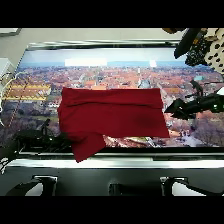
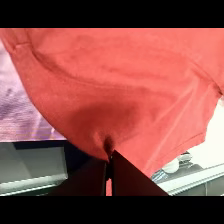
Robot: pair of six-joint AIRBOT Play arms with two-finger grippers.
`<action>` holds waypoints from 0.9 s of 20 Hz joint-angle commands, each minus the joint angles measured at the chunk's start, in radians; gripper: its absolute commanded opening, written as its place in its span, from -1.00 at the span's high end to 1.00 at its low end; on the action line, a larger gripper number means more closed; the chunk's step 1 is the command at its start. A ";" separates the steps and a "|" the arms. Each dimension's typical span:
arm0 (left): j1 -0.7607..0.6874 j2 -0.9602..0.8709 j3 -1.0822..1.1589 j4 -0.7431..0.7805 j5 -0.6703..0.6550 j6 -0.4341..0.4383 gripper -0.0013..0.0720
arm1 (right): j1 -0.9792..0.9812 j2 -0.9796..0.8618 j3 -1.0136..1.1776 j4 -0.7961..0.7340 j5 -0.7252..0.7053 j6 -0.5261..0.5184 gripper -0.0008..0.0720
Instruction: Fold the clothes and pants, and hang the long-sleeved shirts on hangers.
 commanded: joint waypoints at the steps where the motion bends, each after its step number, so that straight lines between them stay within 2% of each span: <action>1: -0.006 0.001 0.000 0.001 -0.005 -0.003 0.92 | -0.064 0.014 0.001 0.001 0.002 0.005 -0.43; 5: -0.006 0.001 0.000 0.001 -0.005 -0.003 0.92 | -0.226 0.009 -0.024 -0.021 0.006 0.007 -0.43; 7: -0.006 0.001 0.000 0.002 0.005 -0.003 0.92 | -0.227 -0.011 -0.092 -0.086 -0.005 0.006 -0.44; 11: -0.006 0.001 0.000 0.003 0.029 -0.003 0.92 | -0.227 -0.072 -0.232 -0.079 -0.052 -0.049 -0.43; 18: -0.006 0.001 0.000 0.003 0.030 -0.004 0.92 | -0.227 -0.078 -0.337 -0.049 -0.195 -0.129 -0.43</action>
